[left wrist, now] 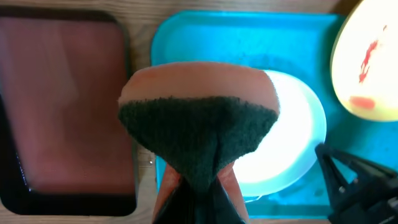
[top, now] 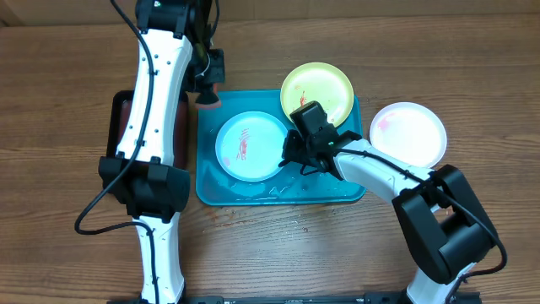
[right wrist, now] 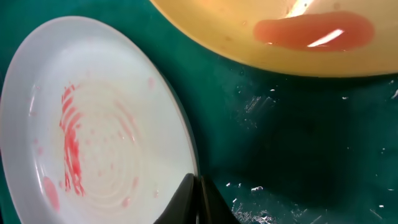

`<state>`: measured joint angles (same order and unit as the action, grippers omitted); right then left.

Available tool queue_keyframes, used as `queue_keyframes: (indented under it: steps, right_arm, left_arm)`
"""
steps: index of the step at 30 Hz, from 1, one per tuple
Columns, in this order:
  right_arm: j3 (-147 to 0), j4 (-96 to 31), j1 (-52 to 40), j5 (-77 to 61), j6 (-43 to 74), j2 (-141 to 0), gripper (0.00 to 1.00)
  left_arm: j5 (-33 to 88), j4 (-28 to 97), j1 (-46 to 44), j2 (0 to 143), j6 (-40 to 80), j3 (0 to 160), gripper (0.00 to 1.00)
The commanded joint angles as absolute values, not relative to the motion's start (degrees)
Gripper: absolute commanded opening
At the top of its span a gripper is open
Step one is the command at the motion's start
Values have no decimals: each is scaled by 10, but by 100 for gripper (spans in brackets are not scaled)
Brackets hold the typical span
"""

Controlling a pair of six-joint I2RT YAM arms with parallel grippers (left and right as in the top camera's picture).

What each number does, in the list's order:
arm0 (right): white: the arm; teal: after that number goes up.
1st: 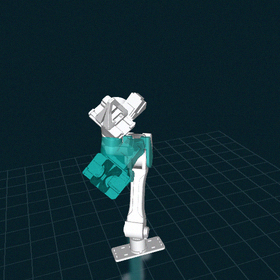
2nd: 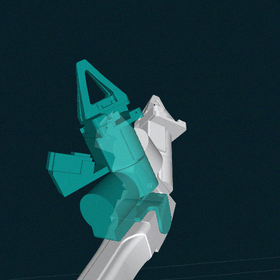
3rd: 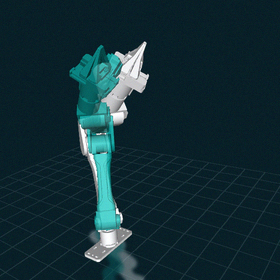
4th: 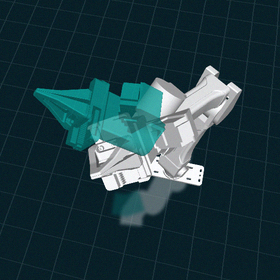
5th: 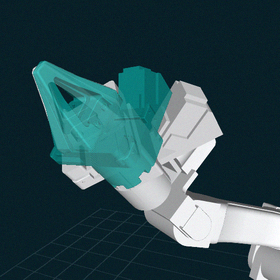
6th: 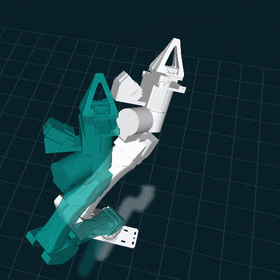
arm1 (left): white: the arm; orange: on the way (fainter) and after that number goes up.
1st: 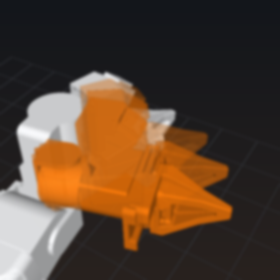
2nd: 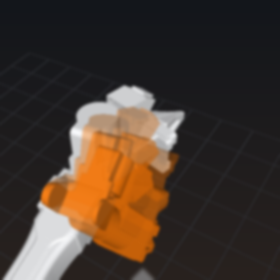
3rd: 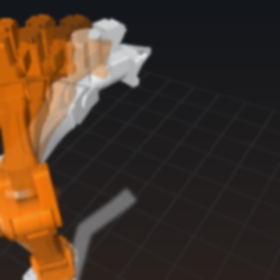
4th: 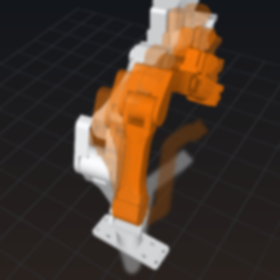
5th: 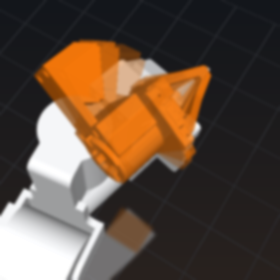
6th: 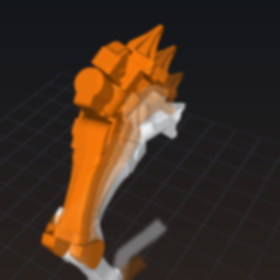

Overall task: Clean dirty plates on tray and stack at the side
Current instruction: 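Lower the sponge with the left gripper onto the light blue plate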

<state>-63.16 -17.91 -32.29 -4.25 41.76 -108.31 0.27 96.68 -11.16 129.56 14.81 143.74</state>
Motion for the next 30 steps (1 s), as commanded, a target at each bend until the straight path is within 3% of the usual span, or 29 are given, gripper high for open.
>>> queue_keyframes:
  steps: [1,15,30]
  right_arm:
    - [-642,-179,-324,-62,415,-1106,4]
    - [-642,-191,-323,-91,415,-1106,4]
    - [-642,-198,-316,-91,415,-1106,4]
  left_arm:
    - [14,968,-132,1296,131,1426,5]
    - [-6,939,-169,1296,135,1323,4]
    - [-4,789,-192,1296,81,1128,5]
